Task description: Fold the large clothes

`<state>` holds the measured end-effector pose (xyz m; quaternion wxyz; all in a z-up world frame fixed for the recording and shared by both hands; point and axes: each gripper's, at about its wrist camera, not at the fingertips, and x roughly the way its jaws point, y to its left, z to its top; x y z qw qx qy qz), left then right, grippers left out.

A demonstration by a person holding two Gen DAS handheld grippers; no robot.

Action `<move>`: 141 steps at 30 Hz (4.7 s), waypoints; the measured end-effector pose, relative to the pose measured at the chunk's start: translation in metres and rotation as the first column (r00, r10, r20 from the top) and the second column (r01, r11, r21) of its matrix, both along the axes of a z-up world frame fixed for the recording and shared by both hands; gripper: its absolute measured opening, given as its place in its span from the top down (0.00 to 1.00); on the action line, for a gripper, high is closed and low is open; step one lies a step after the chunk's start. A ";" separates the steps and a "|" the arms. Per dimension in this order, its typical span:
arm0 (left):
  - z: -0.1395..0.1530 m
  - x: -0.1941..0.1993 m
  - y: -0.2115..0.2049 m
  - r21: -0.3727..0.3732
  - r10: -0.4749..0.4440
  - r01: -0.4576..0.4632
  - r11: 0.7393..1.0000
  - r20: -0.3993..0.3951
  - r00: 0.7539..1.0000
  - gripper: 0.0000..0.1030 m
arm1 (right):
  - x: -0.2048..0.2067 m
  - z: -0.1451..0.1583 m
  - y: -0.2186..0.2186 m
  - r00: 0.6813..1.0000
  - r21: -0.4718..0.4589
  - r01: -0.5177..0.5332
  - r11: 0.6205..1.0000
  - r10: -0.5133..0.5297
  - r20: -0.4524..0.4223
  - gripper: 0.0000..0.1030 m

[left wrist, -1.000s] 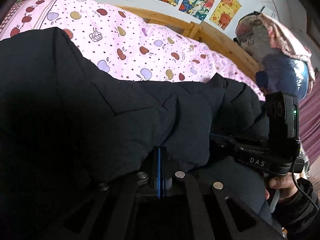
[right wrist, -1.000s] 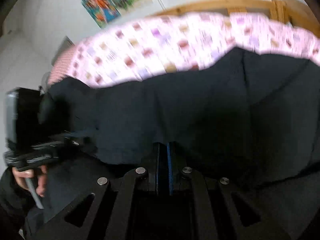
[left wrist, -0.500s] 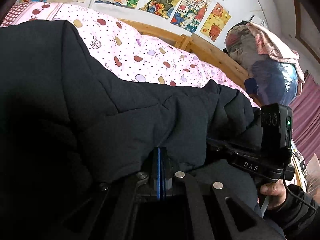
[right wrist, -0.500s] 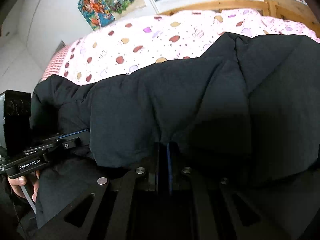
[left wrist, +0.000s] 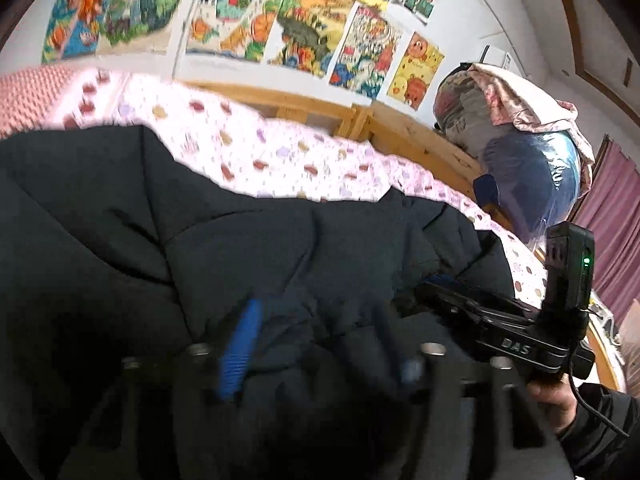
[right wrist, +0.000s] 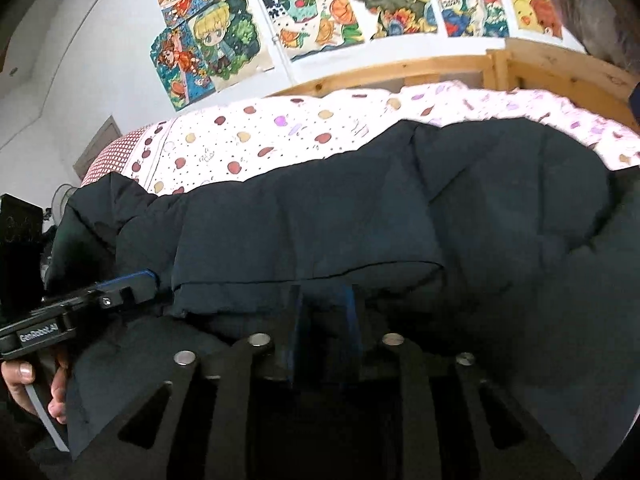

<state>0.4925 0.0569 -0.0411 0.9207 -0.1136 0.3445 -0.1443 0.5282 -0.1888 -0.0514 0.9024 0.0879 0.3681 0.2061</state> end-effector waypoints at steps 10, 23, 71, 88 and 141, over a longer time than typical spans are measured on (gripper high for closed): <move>0.040 -0.040 0.010 0.025 0.177 -0.179 0.983 0.077 0.981 0.13 | -0.029 0.028 -0.032 0.993 0.027 0.110 0.994 -0.111 0.036 0.38; 0.099 -0.120 -0.007 0.059 0.206 -0.219 0.974 0.175 0.963 0.00 | -0.106 0.081 -0.042 0.985 0.042 0.089 0.995 -0.094 0.144 0.14; 0.101 -0.384 -0.020 0.271 0.129 -0.186 0.945 0.216 0.968 0.00 | -0.357 0.095 -0.095 0.974 -0.083 -0.079 0.993 0.095 0.206 0.11; 0.046 -0.445 -0.038 0.320 0.003 -0.066 0.945 0.193 0.981 0.00 | -0.405 0.036 -0.102 0.981 -0.193 -0.139 0.971 0.162 0.105 0.11; 0.005 -0.442 -0.105 0.788 -0.049 -0.247 0.564 0.331 0.942 0.71 | -0.418 -0.011 -0.080 0.996 -0.306 -0.090 0.948 0.092 -0.009 0.11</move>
